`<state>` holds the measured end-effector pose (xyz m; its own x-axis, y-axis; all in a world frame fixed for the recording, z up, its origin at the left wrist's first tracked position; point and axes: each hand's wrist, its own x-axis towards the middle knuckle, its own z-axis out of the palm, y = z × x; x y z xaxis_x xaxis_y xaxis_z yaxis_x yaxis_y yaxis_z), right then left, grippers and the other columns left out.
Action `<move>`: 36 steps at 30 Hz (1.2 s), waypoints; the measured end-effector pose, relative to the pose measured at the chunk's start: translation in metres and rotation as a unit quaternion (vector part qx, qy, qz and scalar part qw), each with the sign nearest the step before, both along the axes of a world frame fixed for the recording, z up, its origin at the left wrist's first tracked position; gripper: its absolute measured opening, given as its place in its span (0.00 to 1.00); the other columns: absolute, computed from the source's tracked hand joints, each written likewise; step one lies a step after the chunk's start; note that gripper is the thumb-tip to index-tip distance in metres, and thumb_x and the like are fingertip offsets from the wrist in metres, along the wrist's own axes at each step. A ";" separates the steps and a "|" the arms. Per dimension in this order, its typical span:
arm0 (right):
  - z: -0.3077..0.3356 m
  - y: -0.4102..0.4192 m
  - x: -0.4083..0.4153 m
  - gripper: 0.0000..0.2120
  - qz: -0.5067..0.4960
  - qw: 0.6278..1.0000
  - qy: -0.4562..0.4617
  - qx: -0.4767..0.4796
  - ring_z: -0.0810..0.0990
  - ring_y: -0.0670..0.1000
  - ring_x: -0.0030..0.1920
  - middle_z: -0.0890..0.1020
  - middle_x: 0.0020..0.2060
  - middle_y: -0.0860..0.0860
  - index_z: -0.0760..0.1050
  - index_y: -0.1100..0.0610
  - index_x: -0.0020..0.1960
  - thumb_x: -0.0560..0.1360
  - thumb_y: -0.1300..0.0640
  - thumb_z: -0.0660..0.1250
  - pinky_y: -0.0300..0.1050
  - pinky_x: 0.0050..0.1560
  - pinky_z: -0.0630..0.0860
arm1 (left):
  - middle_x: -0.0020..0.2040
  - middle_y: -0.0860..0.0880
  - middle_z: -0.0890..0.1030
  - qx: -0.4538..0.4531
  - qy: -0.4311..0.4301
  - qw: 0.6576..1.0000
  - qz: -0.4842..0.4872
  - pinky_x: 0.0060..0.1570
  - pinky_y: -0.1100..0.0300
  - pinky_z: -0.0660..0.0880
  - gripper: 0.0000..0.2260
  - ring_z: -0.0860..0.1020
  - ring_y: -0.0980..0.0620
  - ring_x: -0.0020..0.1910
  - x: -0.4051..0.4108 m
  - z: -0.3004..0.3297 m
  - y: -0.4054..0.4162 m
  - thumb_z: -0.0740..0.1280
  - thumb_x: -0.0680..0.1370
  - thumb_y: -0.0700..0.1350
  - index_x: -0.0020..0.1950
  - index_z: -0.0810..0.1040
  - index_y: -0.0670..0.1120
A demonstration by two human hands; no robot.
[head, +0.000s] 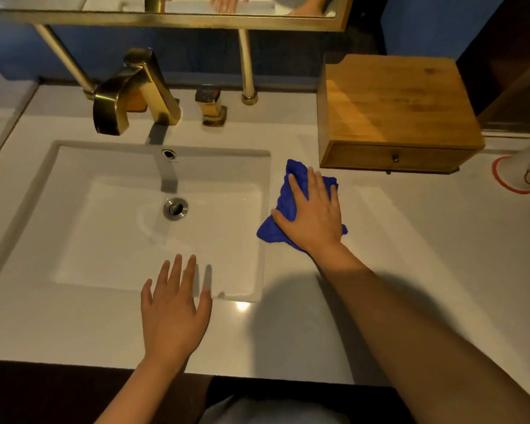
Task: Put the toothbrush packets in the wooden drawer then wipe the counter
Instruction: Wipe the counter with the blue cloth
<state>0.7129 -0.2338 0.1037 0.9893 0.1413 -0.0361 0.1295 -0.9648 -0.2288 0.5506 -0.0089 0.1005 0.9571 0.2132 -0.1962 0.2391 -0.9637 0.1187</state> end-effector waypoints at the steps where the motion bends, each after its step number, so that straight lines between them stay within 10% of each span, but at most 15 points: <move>1: 0.000 0.010 0.005 0.34 0.022 1.000 -0.004 0.006 0.48 0.55 0.75 0.52 0.76 0.56 0.52 0.50 0.74 0.73 0.35 0.52 0.58 0.73 0.47 | 0.76 0.49 0.60 0.001 0.001 1.000 0.003 0.72 0.47 0.52 0.30 0.56 0.49 0.76 0.000 0.000 0.000 0.43 0.75 0.61 0.76 0.57 0.53; 14: 0.014 0.008 -0.033 0.24 0.024 0.990 0.013 0.140 0.55 0.55 0.74 0.55 0.75 0.55 0.56 0.53 0.74 0.79 0.48 0.53 0.49 0.72 0.55 | 0.77 0.48 0.59 -0.003 -0.004 1.000 0.006 0.73 0.47 0.51 0.29 0.55 0.49 0.76 -0.001 -0.002 0.001 0.45 0.76 0.60 0.76 0.57 0.52; 19: 0.000 -0.007 -0.071 0.28 0.048 0.999 -0.002 -0.002 0.55 0.58 0.74 0.56 0.75 0.58 0.56 0.55 0.73 0.76 0.45 0.48 0.52 0.73 0.50 | 0.77 0.49 0.59 -0.001 -0.010 1.000 0.006 0.73 0.47 0.50 0.29 0.55 0.49 0.77 -0.002 -0.002 0.000 0.44 0.76 0.60 0.76 0.56 0.52; 29: 0.019 0.046 -0.040 0.35 0.041 0.998 0.052 0.012 0.44 0.59 0.75 0.47 0.76 0.58 0.52 0.54 0.74 0.72 0.44 0.59 0.59 0.73 0.45 | 0.76 0.47 0.60 -0.013 -0.028 1.000 0.004 0.73 0.47 0.50 0.30 0.55 0.48 0.76 -0.003 -0.002 0.000 0.44 0.76 0.60 0.76 0.57 0.51; 33: 0.031 0.033 -0.051 0.21 0.100 0.993 0.068 0.003 0.63 0.58 0.67 0.64 0.70 0.58 0.64 0.58 0.68 0.76 0.56 0.59 0.51 0.57 0.70 | 0.77 0.47 0.59 -0.006 -0.024 1.000 -0.005 0.73 0.47 0.49 0.29 0.55 0.48 0.76 -0.003 -0.003 0.000 0.45 0.76 0.59 0.76 0.56 0.51; 36: 0.028 0.043 -0.058 0.15 0.106 0.992 0.071 0.021 0.68 0.59 0.61 0.70 0.63 0.59 0.71 0.62 0.61 0.75 0.61 0.60 0.49 0.48 0.70 | 0.77 0.47 0.59 -0.010 -0.026 1.000 -0.005 0.73 0.47 0.49 0.28 0.55 0.48 0.76 -0.003 -0.003 0.001 0.46 0.77 0.58 0.76 0.57 0.51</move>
<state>0.6549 -0.1908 0.1316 0.9226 0.3497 -0.1628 0.2918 -0.9087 -0.2985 0.5477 -0.0077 0.0970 0.9681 0.2004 -0.1501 0.2225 -0.9635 0.1491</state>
